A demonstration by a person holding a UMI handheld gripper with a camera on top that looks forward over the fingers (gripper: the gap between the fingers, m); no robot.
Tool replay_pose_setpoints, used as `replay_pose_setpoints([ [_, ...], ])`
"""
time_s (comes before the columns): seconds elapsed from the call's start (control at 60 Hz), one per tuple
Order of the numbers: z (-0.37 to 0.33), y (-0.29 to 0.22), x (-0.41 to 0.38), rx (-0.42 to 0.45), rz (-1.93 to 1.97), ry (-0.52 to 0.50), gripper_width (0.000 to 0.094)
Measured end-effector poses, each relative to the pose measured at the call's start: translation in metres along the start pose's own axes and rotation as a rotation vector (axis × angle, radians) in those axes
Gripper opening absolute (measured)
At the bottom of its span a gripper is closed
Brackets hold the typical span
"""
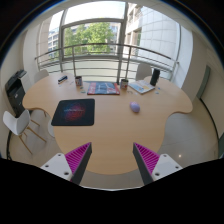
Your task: Arrange mouse
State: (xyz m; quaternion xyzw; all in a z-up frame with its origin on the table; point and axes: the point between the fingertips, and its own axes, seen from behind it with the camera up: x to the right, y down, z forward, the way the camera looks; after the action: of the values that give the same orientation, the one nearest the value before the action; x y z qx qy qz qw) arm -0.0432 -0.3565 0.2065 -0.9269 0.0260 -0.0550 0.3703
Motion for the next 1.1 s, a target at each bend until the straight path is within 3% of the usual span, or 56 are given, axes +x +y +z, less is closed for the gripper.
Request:
replay_pose_setpoints([
  [0.267, 0.068, 0.038, 0.065, -0.06, 0.028, 0.045, 0.0846],
  [0.383, 0.123, 0.033, 0.105, -0.025, 0.038, 0.065, 0.0847],
  [0.7, 0.315, -0.071, 0.162, 0.144, 0.021, 0.006, 0.0846],
  [0.867, 0.398, -0.119, 0.167, 0.164, -0.01, -0.019, 0.0846],
  [1.0, 0.44, -0.13, 0.171, 0.143, 0.0, -0.035, 0.0755],
  [1.1, 0.457, -0.139, 0.17, 0.154, 0.027, -0.073, 0.0602],
])
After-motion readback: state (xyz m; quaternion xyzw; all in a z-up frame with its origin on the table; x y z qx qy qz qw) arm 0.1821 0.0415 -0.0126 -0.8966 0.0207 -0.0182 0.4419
